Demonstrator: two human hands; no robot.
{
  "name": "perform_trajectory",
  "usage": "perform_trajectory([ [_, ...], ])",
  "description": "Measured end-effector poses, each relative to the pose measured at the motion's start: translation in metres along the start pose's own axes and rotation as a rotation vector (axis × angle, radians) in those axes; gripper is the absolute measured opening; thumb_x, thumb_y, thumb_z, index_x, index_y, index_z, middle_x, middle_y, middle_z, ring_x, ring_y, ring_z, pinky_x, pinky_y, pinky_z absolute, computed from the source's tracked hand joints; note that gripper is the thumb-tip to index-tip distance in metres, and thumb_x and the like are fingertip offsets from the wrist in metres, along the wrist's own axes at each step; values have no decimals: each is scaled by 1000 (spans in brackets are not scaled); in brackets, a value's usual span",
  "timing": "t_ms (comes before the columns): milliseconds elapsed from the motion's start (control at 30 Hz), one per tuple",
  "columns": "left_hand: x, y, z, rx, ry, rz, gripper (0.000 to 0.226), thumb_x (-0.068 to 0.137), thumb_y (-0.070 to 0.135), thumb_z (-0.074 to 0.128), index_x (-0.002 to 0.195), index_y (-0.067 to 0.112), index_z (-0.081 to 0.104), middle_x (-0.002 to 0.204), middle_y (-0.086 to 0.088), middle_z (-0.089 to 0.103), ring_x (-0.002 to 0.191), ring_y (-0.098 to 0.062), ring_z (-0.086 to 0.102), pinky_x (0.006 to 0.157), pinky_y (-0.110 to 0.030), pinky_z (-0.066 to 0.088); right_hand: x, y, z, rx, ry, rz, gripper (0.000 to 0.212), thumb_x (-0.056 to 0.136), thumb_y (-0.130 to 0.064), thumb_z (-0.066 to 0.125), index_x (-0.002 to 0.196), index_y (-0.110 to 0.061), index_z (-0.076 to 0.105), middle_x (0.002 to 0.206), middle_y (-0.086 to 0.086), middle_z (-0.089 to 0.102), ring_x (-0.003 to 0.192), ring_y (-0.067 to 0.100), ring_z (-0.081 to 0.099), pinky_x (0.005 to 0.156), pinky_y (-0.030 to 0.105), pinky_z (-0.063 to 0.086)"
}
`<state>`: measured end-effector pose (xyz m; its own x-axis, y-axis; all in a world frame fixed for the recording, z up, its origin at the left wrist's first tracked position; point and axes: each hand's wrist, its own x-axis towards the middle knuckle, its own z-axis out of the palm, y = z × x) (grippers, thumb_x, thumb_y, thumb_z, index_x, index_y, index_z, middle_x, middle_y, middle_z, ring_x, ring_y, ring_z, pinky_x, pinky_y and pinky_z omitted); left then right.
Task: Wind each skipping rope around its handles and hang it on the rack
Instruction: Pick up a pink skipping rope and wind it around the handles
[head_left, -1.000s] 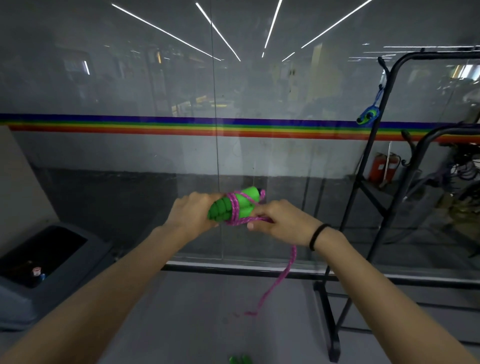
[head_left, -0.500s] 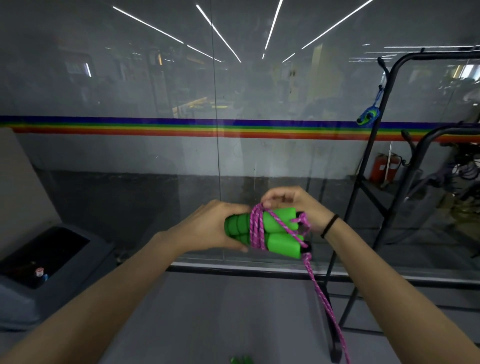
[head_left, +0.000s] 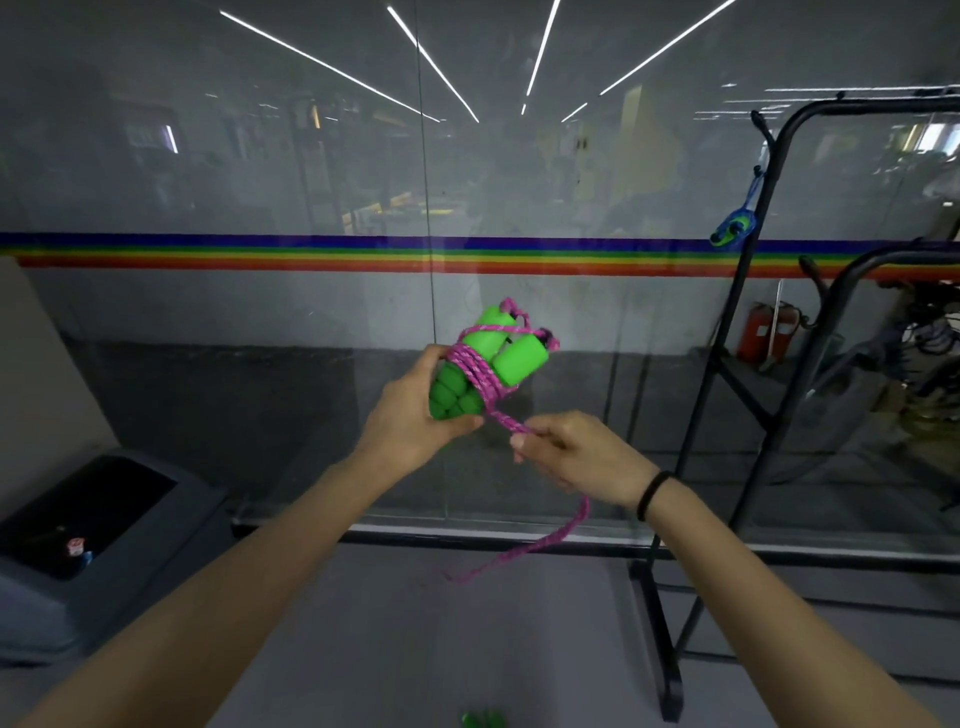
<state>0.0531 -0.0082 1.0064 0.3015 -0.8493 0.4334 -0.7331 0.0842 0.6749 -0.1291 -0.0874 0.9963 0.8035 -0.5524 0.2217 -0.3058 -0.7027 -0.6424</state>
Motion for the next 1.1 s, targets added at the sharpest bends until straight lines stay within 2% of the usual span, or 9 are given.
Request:
perform_trajectory([
  [67, 0, -4, -5, 333, -81, 2, 71, 70, 32, 77, 128, 36, 36, 110, -1, 66, 100, -26, 63, 83, -38, 52, 5, -5, -5, -196, -5, -46, 32, 90, -33, 54, 79, -4, 62, 57, 0, 49, 47, 5, 43, 52, 19, 32],
  [167, -2, -10, -10, 742, -287, 102, 74, 78, 34, 69, 138, 37, 27, 121, -4, 61, 109, -28, 59, 82, -37, 47, 13, -14, -14, -328, -14, -87, 29, 85, -38, 60, 81, -10, 66, 67, 3, 60, 59, 12, 50, 58, 28, 40],
  [333, -5, -12, -16, 648, -543, 264, 65, 75, 37, 72, 130, 37, 36, 110, 8, 63, 97, -15, 60, 76, -32, 48, 33, -23, -26, -179, -59, -132, 17, 71, -39, 74, 76, -24, 69, 70, -7, 66, 63, 2, 57, 64, 22, 46],
  [533, -11, -3, -20, 323, -362, 369, 52, 66, 44, 79, 107, 40, 49, 76, 30, 56, 67, 6, 56, 63, -22, 48, 37, -6, -29, 420, -120, -97, 2, 80, -15, 64, 79, -16, 66, 68, -10, 68, 63, 1, 61, 61, 14, 48],
  [667, -15, 3, -13, 46, -252, 324, 56, 60, 36, 85, 107, 33, 56, 93, 19, 66, 84, 1, 64, 77, -22, 52, 29, 7, -24, 532, -53, -119, 15, 77, -13, 63, 75, -26, 69, 70, -13, 70, 69, -1, 63, 69, 19, 50],
  [767, -12, 8, -11, -138, -125, 224, 67, 59, 28, 86, 116, 22, 53, 108, 11, 65, 97, -2, 64, 86, -19, 51, 20, 6, -11, 663, -3, -33, 26, 89, -10, 52, 64, -17, 51, 43, -8, 50, 40, -1, 41, 46, 20, 34],
  [833, -10, 11, -10, -176, -76, 177, 71, 59, 27, 86, 121, 23, 49, 110, 13, 63, 97, 0, 63, 82, -12, 49, 18, 7, -2, 668, 4, 29, 35, 98, -10, 36, 64, -15, 43, 40, -10, 37, 38, 1, 27, 43, 16, 22],
  [967, -10, 15, -3, -151, 110, 88, 73, 63, 26, 84, 126, 27, 47, 101, 20, 60, 89, 8, 59, 73, -4, 44, 15, 3, 0, 540, -7, 27, 34, 99, -24, 31, 74, -13, 49, 45, -9, 36, 40, 5, 28, 41, 15, 24],
  [1100, -9, 8, -10, -57, 252, -70, 74, 65, 28, 82, 128, 32, 44, 101, 11, 62, 93, -13, 61, 85, -29, 50, 8, -4, 2, 306, -73, 64, 35, 98, -31, 34, 72, -15, 51, 52, -7, 39, 41, 2, 34, 47, 13, 31],
])
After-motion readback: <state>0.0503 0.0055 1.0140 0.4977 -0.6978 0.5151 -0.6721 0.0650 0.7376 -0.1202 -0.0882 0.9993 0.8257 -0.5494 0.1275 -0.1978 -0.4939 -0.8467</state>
